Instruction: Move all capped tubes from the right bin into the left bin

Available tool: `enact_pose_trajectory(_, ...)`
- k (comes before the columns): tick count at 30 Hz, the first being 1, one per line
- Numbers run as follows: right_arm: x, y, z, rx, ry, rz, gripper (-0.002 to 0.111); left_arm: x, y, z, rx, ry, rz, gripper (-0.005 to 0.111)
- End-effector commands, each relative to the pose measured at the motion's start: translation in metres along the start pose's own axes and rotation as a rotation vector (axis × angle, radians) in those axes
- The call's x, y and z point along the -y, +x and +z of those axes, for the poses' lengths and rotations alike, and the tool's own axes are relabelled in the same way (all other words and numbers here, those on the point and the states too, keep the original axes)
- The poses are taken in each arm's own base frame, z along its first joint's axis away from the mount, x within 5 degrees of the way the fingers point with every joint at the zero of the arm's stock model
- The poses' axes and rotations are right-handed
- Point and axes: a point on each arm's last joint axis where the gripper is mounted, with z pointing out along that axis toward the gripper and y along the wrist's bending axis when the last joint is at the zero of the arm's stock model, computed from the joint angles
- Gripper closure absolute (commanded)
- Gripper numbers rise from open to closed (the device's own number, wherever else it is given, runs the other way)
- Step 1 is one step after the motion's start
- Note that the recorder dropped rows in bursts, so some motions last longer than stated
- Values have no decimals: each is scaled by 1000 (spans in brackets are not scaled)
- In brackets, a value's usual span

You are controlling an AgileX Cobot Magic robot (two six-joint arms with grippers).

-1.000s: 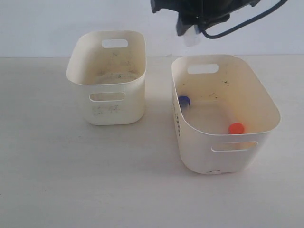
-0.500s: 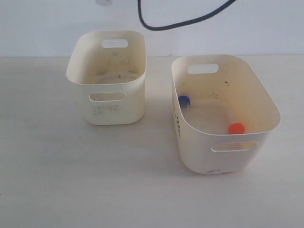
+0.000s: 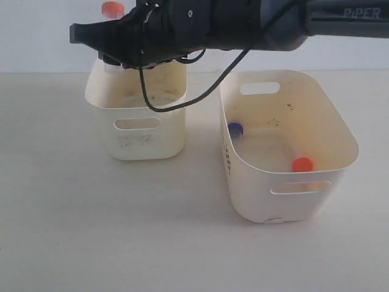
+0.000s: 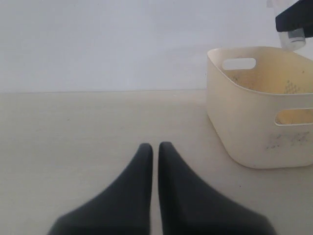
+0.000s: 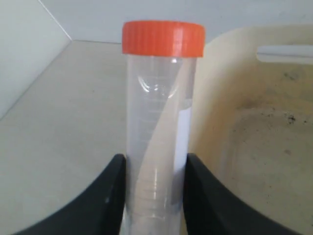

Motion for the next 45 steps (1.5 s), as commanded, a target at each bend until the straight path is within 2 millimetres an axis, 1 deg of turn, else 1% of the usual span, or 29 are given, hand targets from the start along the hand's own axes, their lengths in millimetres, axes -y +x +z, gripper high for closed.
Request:
enact_pose_trajectory(1,6,12,9,-66,19,-12,54,0,-2,0,7,1,-16,102)
enact_pose_trajectory(2,7,13,11,-73,21,-12,48,0,-2,0,7,1,-16,102)
enact_pose_trajectory(3,9,17,13,-90,25,-16,39,0,-2,0,7,1,-16,102)
enact_pose_trajectory(4,9,17,13,-90,25,-16,38,0,-2,0,7,1,-16,102)
enact_pose_trajectory(9,9,20,11,-130,29,-16,37,0,-2,0,7,1,-16,102)
enact_pose_trajectory(11,5,12,2,-122,21,-24,38,0,-2,0,7,1,-16,102)
enact_pose_trajectory(13,2,-4,-15,-97,18,-41,50,0,-2,0,7,1,-16,102)
enact_pose_trajectory(14,3,-14,-29,-95,26,-55,62,0,-2,0,7,1,-16,102)
enact_pose_trajectory(15,4,-21,-38,-90,29,-59,69,0,-2,0,7,1,-16,102)
enact_pose_trajectory(16,6,-28,-48,-96,39,-65,80,0,-2,0,7,1,-16,102)
enact_pose_trajectory(17,7,-34,-58,-93,47,-76,88,0,-2,0,7,1,-16,102)
enact_pose_trajectory(18,9,-40,-67,-93,59,-93,98,0,-2,0,7,1,-16,102)
enact_pose_trajectory(19,13,-47,-80,-97,85,-122,108,0,-2,0,7,1,-16,102)
enact_pose_trajectory(21,22,-56,-97,-114,131,-153,108,0,-2,0,7,1,-16,102)
enact_pose_trajectory(22,27,-61,-108,-127,161,-171,108,0,-2,0,7,1,-16,102)
enact_pose_trajectory(24,39,-64,-124,-176,219,-176,108,0,-2,0,7,1,-16,102)
enact_pose_trajectory(27,64,-61,-141,-313,309,-118,108,0,-2,0,7,1,-16,102)
enact_pose_trajectory(28,76,-57,-145,-391,347,-92,108,0,-2,0,7,1,-16,102)
enact_pose_trajectory(31,102,-49,-152,-544,410,-40,108,0,-2,0,7,1,-16,102)
enact_pose_trajectory(34,117,-46,-158,-615,446,7,108,0,-2,0,7,1,-16,102)
enact_pose_trajectory(39,120,-43,-158,-647,455,22,108,0,-2,0,7,1,-16,102)
enact_pose_trajectory(45,126,-36,-147,-664,482,110,108,0,-2,0,7,1,-16,102)
